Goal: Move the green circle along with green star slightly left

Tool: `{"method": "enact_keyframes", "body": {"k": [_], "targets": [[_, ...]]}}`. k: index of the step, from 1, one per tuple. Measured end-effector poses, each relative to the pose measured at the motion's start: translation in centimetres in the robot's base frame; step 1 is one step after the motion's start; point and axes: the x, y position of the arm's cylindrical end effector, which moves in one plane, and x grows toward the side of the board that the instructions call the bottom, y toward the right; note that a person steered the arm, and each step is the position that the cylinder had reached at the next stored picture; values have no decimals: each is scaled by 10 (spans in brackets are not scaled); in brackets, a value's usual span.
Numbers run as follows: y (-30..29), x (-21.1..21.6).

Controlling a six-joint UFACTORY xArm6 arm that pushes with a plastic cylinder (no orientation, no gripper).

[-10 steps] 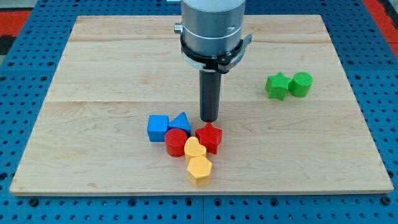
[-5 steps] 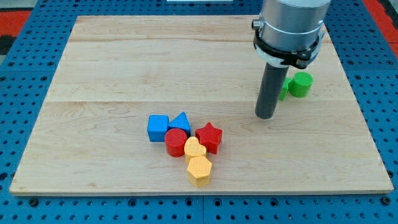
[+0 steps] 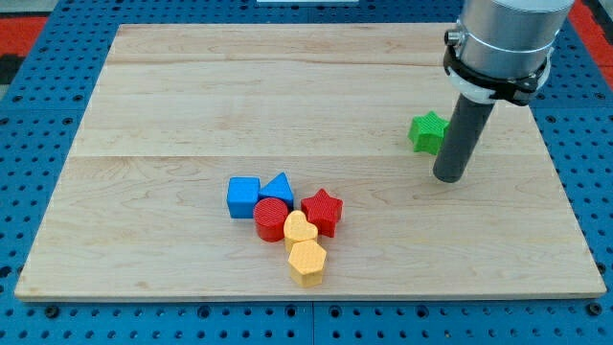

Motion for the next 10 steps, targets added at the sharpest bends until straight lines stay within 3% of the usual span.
{"method": "enact_keyframes", "body": {"k": [6,8,9,10], "targets": [[46,0],[101,-1],[135,-31],[99,-56]]}}
